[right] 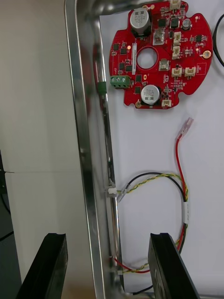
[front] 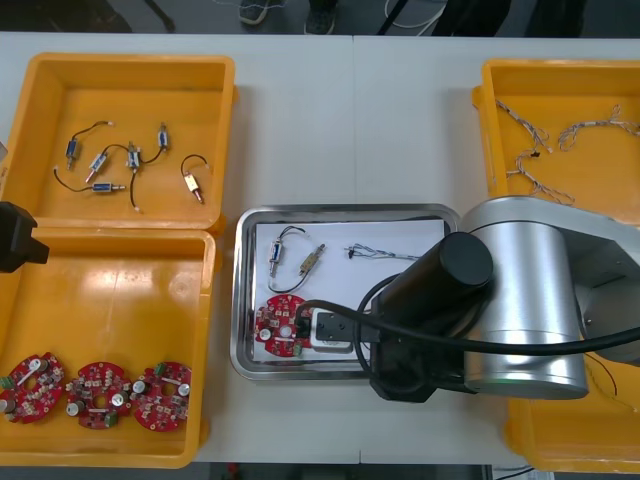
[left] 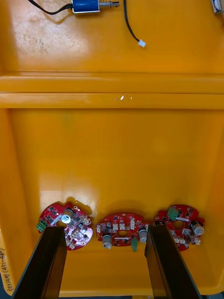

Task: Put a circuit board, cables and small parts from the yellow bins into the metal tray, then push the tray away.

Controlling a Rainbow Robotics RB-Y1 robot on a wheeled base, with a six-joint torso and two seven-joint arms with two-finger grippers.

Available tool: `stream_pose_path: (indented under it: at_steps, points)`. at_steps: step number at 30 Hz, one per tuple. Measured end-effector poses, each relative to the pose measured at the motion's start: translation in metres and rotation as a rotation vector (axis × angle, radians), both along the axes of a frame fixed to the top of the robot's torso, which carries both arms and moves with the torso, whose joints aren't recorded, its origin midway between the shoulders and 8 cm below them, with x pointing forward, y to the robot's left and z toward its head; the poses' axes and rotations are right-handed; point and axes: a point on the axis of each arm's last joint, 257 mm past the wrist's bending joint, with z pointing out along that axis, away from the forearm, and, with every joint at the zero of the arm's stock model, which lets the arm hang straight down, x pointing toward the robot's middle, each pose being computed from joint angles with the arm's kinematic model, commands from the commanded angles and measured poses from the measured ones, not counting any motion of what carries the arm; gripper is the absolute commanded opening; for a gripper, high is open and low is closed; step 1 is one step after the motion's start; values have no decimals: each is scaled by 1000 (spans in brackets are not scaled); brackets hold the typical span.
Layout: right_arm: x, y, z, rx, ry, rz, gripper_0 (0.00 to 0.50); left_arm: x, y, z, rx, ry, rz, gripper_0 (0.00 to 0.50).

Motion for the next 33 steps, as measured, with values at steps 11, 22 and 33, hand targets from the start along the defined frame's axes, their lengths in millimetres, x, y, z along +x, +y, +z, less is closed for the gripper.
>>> stream_pose_path:
  at_steps: [11, 22, 33]
  points:
    - [5, 10, -38, -83, -10, 50, 500, 1, 3, 3, 2, -11, 10, 500]
    - [6, 16, -61, -145, -61, 101, 500, 2, 4, 4, 2, -14, 13, 500]
    - [10, 18, -78, -185, -82, 112, 500, 2, 4, 4, 2, -14, 13, 500]
